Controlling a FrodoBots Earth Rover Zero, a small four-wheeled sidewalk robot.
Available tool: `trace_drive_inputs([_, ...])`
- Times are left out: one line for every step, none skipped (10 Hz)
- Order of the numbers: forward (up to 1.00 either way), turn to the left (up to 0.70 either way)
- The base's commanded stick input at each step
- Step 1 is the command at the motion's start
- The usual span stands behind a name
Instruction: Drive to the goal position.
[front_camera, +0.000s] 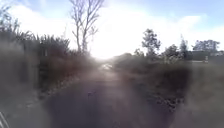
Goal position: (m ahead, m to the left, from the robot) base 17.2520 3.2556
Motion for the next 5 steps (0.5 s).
trace_drive_inputs([0.85,0.00])
trace_drive_inputs([0.85,0.00])
trace_drive_inputs([0.85,0.00])
trace_drive_inputs([0.85,0.00])
trace_drive_inputs([0.85,0.00])
